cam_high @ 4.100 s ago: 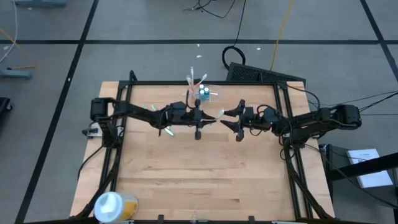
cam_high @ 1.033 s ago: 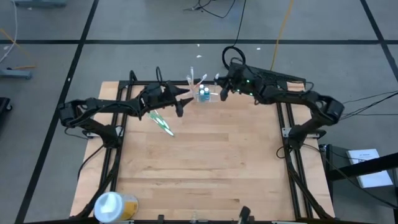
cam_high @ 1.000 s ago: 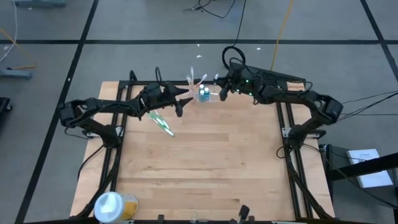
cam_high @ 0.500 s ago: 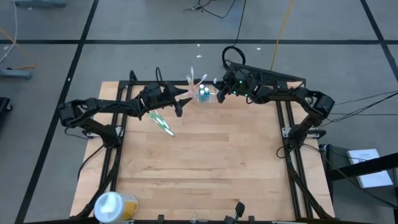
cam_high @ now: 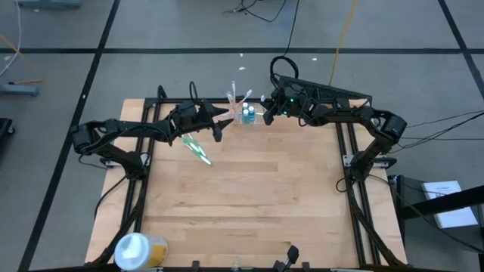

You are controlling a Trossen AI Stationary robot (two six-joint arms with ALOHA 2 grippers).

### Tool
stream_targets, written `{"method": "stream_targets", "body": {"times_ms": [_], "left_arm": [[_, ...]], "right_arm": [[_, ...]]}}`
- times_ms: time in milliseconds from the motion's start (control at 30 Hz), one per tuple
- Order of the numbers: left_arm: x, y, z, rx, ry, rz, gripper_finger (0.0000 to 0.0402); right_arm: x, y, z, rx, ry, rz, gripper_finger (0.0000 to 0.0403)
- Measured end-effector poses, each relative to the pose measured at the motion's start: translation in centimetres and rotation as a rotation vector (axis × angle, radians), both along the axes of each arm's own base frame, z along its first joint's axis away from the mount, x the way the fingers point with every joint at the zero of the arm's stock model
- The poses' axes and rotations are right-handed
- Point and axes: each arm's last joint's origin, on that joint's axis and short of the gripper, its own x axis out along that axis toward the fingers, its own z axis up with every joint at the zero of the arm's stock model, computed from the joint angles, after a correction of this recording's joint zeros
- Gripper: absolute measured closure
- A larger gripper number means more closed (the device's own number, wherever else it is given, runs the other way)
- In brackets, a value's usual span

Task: Pick & Place toothbrushing station
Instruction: Put the green toothbrush into the transparent organizer

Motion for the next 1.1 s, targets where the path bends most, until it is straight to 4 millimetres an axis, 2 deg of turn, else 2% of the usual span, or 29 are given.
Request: {"method": "stream_targets", "body": {"times_ms": [133, 433, 567, 733, 867, 1100], "left_arm": [[0.0, 0.0, 0.0, -0.003, -0.001, 0.001, 0.0167], [0.0, 0.0, 0.0, -0.006, -0.001, 0.001, 0.0167], [0.0, 0.0, -0.1, -0.009, 0.007, 0.001, 0.0167], [-0.2, 0.0, -0.9, -0.035, 0.089, 0.028, 0.0167], [-1.2, -0.1, -1.2, -0.067, 0.193, 0.104, 0.0167], [-3.2, -0.4, -1.6, -0.170, 0.345, 0.335, 0.0167]], "right_arm": [[0.0, 0.0, -0.1, 0.006, 0.009, 0.001, 0.0355], [0.1, 0.1, 0.1, 0.037, -0.036, -0.007, 0.0265], [0.2, 0.2, 0.1, 0.037, -0.032, 0.000, 0.0241], [0.1, 0.5, 0.5, 0.079, -0.056, 0.063, 0.0230], [-0.6, 1.4, 2.1, 0.114, -0.074, 0.162, 0.0232], [-2.0, 4.8, 3.0, 0.118, -0.087, 0.271, 0.0238]]}}
